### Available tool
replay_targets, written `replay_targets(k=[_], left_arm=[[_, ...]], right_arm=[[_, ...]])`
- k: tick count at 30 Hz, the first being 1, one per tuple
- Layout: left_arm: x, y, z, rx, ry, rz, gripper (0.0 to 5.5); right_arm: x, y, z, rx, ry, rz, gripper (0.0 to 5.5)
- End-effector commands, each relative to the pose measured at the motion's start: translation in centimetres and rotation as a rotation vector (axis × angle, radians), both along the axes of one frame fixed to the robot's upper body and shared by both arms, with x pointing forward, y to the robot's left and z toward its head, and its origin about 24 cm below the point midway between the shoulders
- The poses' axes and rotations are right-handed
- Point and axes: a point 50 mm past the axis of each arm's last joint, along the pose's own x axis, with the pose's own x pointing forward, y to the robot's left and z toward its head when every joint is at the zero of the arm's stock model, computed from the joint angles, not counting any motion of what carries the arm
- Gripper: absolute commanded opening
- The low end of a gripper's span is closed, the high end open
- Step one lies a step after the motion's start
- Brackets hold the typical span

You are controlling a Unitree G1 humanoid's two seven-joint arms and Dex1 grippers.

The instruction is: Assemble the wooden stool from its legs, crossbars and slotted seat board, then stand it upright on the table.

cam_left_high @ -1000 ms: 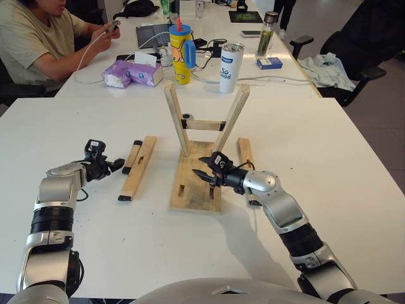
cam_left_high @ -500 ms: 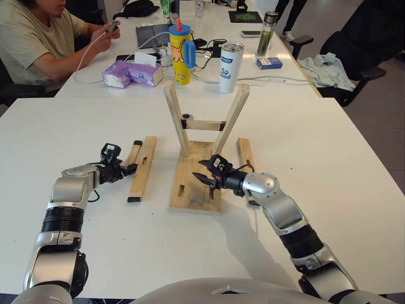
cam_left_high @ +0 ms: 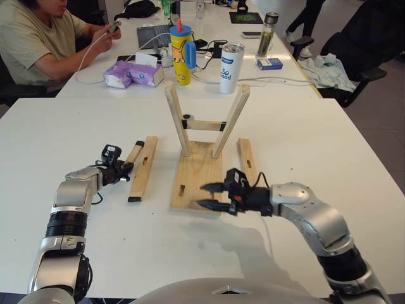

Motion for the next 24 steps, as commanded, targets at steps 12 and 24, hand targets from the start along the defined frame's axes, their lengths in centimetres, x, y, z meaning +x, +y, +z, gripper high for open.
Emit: replay_targets(k=[12, 24], left_arm=[[1.6, -0.4, 4.1, -0.038, -0.230, 0.080, 1.29], [-0.3, -2.4, 9.8, 0.020, -0.569, 0.039, 1.29]], right_arm=[[-0.6, -0.6, -6.3, -0.160, 0.164, -0.131, 2.05], [1.0, -0.3, -3.1, 0.014, 0.103, -0.221, 2.05]])
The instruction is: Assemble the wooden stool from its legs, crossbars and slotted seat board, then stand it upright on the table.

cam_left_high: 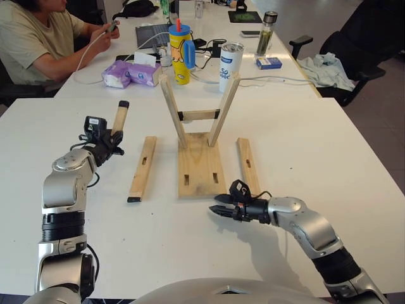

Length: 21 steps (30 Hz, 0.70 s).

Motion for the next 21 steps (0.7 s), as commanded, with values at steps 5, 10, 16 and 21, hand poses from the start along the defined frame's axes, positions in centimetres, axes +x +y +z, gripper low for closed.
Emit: replay_targets(k=[5, 10, 16, 21], left_arm=[[-4.5, -2.7, 2.3, 0.207, -0.304, -0.153, 1.29], [-6.6, -7.3, 1.9, 0.218, -0.419, -0.371, 1.29], [-6.2, -10.8, 1.5, 0.210, -0.457, -0.522, 1.29], [-5.7, -12.6, 0.9, 0.213, -0.443, -0.588, 1.29]], right_arm=[[0.1, 0.5, 8.6, 0.512, 0.001, 0.047, 2.05], [3.6, 0.5, 10.7, 0.764, 0.027, -0.206, 2.05], [5.1, 0.7, 11.2, 0.869, 0.075, -0.322, 2.05], [6.0, 0.6, 12.3, 0.919, 0.079, -0.330, 2.05]])
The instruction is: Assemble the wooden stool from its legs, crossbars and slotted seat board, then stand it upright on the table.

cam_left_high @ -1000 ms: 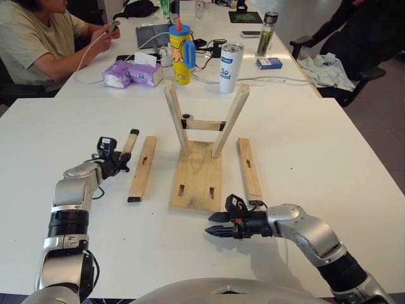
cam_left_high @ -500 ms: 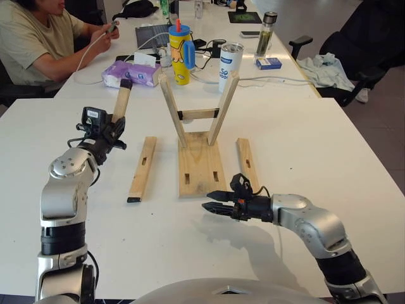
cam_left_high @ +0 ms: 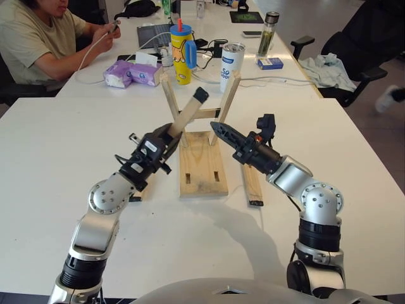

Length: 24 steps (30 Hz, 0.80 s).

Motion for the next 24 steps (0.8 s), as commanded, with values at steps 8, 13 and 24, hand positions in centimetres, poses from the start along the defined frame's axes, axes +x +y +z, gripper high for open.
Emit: replay_targets(k=[8, 13, 24], left_arm=[[0.4, -3.3, -0.3, -0.013, 0.019, -0.104, 1.29], [0.6, -3.0, -0.3, -0.028, 0.040, -0.101, 1.29], [1.0, -2.9, -0.5, -0.027, 0.089, -0.105, 1.29]], right_arm=[[1.5, -0.3, 1.4, 0.092, 0.021, -0.055, 2.05], [1.4, -0.6, 1.4, 0.143, 0.036, -0.077, 1.30], [1.1, -0.8, 1.0, 0.138, 0.046, -0.087, 0.54]])
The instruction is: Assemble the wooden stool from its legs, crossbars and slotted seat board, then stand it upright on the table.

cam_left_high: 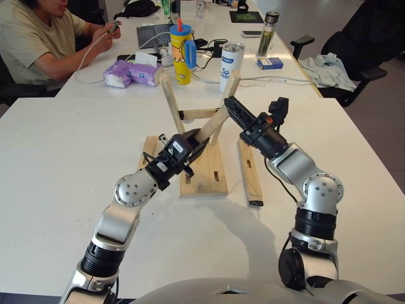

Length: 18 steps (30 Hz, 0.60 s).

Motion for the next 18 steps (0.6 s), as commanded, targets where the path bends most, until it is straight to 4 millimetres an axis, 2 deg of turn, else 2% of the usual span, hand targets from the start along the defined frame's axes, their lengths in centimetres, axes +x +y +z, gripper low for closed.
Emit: replay_targets(k=[1, 2, 3, 8, 12, 14, 18], left_arm=[[0.6, 0.3, -0.3, 0.021, 0.027, 0.029, 1.29], [0.6, 0.3, -0.3, -0.002, 0.043, 0.026, 1.29], [0.5, 0.5, -0.2, -0.041, 0.055, 0.021, 1.67], [0.5, 1.0, 0.7, -0.165, 0.075, 0.020, 2.44], [0.6, 2.4, 1.3, -0.288, 0.111, 0.054, 3.13], [0.7, 3.3, 1.2, -0.299, 0.111, 0.105, 3.16], [1.0, 4.0, 1.1, -0.297, 0.100, 0.172, 3.16]], right_arm=[[-0.1, -0.1, -0.2, -0.019, -0.002, -0.015, 0.54], [0.0, -0.2, -0.3, -0.042, 0.000, -0.032, 0.54], [0.1, -0.3, -0.6, -0.063, 0.006, -0.056, 0.53], [0.5, -1.3, -1.7, -0.131, 0.044, -0.183, 0.48], [0.1, -4.3, -3.0, -0.304, 0.059, -0.379, 0.48], [-0.5, -5.9, -3.4, -0.389, 0.068, -0.480, 0.48], [-1.0, -6.9, -3.7, -0.497, 0.065, -0.622, 0.48]])
